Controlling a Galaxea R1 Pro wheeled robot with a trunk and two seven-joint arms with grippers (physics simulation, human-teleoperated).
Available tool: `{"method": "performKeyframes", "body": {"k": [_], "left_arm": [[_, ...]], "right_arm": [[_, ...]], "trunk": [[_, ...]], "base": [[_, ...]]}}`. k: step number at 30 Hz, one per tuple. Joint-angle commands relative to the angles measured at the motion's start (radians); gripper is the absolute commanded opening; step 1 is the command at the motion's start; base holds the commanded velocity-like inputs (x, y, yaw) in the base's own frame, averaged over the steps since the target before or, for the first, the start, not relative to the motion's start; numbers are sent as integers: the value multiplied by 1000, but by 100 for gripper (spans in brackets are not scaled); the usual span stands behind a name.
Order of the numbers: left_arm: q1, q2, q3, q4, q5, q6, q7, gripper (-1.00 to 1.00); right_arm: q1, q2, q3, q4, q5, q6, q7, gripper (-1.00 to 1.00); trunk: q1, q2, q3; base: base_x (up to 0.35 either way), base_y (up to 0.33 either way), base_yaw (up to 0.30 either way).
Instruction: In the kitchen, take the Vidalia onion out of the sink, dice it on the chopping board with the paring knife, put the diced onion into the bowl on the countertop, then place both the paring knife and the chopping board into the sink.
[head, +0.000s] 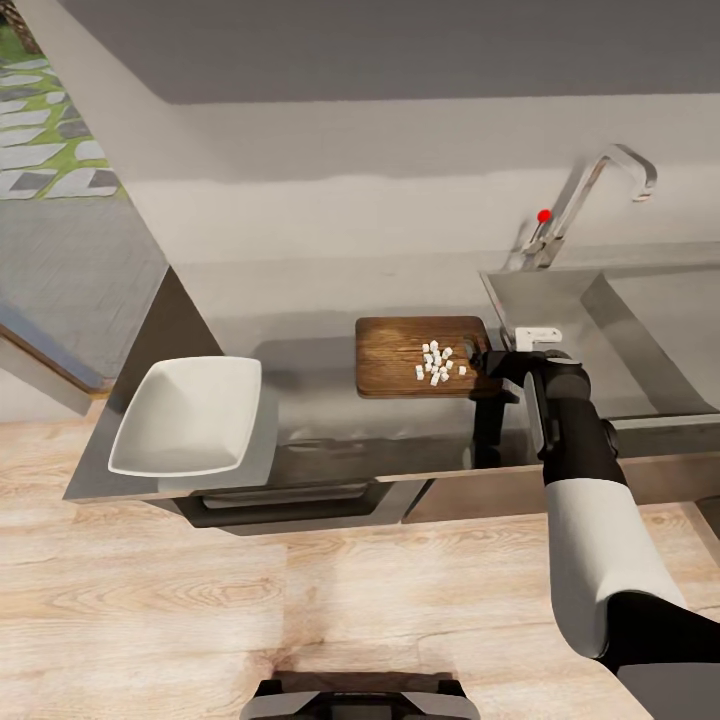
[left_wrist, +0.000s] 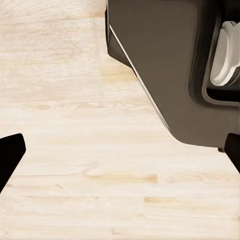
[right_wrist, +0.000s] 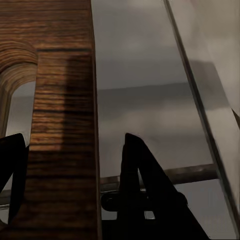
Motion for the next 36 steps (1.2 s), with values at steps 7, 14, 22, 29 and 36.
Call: {"method": "performKeyframes", "body": {"k": [7,14,22,29,36], "left_arm": [[0,2,-8,-2,6,-1,8,100],[0,2,-8,-2,5,-1,8,100],[0,2,-8,-2,6,-1,8,100],[0,1,-8,-2,6,-1,8,100],[0,1,-8,-2,7,-1,8,100]], "right_arm": [[0,1,-3,22,40,4,5,-100],[0,1,-3,21,40,4,5,-100],[0,1,-3,20,40,4,4,-100],[0,1,-3,20,40,4,4,-100],[0,1,-3,20,41,4,3,-100]], "trunk": [[1,-1,0],[1,-1,10],[1,-1,22],[1,-1,33],[1,-1,44]], "base": [[0,0,0],[0,0,0],[0,0,0],[0,0,0],[-87,0,0]]}}
